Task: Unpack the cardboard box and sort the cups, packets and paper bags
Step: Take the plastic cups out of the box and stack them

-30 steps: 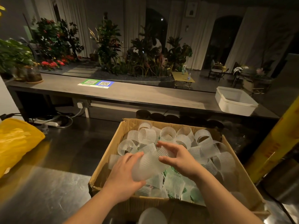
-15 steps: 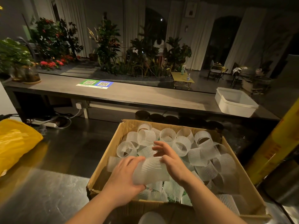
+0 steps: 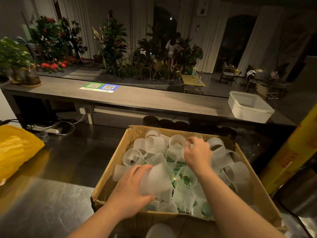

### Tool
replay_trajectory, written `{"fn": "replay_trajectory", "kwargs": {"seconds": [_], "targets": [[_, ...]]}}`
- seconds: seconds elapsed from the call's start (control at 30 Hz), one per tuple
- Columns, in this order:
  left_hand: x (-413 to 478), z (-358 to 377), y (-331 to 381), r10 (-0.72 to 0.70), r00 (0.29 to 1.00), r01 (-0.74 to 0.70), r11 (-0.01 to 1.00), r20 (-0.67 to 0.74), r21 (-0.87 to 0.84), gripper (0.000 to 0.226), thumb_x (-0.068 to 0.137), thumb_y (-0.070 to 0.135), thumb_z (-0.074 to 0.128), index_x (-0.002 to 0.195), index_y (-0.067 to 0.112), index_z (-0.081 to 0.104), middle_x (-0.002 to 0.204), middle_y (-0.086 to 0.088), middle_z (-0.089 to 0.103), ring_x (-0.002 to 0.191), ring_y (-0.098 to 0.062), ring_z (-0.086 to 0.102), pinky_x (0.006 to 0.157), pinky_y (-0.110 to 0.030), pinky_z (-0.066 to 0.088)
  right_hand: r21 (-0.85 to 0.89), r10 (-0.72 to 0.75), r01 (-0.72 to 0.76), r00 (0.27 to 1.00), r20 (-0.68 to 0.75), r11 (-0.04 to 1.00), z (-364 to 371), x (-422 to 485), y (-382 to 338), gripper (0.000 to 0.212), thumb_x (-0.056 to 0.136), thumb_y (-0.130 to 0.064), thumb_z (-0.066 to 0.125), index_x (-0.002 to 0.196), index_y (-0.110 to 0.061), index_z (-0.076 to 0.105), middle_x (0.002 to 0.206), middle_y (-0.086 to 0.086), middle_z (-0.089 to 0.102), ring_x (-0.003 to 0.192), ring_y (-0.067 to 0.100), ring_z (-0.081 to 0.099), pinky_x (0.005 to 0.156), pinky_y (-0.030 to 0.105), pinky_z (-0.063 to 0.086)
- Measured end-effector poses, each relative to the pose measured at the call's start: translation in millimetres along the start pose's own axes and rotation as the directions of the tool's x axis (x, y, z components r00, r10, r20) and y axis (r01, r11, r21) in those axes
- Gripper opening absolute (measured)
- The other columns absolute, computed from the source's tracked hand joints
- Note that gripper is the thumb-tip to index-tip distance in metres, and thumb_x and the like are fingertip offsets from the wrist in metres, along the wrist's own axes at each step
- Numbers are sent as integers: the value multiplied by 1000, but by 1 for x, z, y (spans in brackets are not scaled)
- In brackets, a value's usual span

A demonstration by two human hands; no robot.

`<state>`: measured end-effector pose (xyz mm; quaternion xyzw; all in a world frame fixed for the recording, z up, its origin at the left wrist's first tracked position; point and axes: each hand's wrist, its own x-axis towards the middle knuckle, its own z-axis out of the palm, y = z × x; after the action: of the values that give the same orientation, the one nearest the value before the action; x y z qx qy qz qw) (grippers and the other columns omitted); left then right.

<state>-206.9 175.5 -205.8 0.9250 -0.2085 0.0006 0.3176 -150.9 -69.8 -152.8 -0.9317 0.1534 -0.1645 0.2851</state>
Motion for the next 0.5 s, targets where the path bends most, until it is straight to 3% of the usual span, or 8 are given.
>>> {"fn": "replay_trajectory", "kwargs": {"seconds": [0.1, 0.17, 0.27, 0.33, 0.4, 0.5], "targets": [[0, -1, 1, -10, 1000, 10, 1000, -3, -7, 86, 76, 58, 78, 143, 54, 24, 137, 33, 29, 125, 2, 33, 113, -33, 37, -463, 143, -68, 982, 128, 884, -5, 22, 27, 46, 104, -46, 37, 141, -21, 50, 145, 5, 53, 142, 32, 33, 116, 58, 22], [0, -1, 1, -14, 1000, 14, 1000, -1, -7, 85, 77, 58, 78, 142, 54, 23, 136, 33, 28, 124, 2, 33, 112, -33, 37, -546, 126, -4, 974, 186, 838, -3, 21, 33, 45, 102, -52, 43, 136, -24, 54, 141, 3, 56, 142, 30, 33, 118, 60, 17], [0, -2, 1, -12, 1000, 12, 1000, -13, -17, 84, 77, 58, 77, 142, 54, 24, 136, 32, 28, 123, 1, 33, 111, -32, 36, -459, -74, 109, 993, 94, 881, -2, 12, 34, 57, 94, -57, 60, 142, -27, 50, 138, -2, 56, 137, 24, 43, 118, 52, 19], [1, -2, 2, -18, 1000, 18, 1000, -12, -11, 84, 77, 58, 77, 143, 52, 25, 137, 30, 28, 123, 0, 33, 109, -32, 36, -327, -134, 151, 988, 73, 933, 0, 8, 37, 57, 91, -47, 70, 140, -23, 53, 132, -1, 57, 129, 23, 50, 114, 45, 31], [1, -2, 2, -24, 1000, 24, 1000, -13, -6, 84, 77, 57, 77, 143, 51, 25, 136, 30, 28, 122, 0, 33, 107, -32, 37, -128, -123, 132, 990, 73, 983, 0, 5, 40, 40, 91, -34, 74, 125, -16, 64, 119, 1, 60, 121, 26, 54, 104, 39, 43], [1, -1, 0, -21, 1000, 21, 1000, -9, -11, 85, 76, 59, 77, 143, 52, 24, 136, 31, 28, 122, 0, 33, 107, -33, 39, 47, -109, 107, 993, 45, 993, -5, -5, 40, 13, 94, -28, 71, 96, -16, 67, 121, 1, 53, 129, 26, 43, 108, 37, 35]]}}
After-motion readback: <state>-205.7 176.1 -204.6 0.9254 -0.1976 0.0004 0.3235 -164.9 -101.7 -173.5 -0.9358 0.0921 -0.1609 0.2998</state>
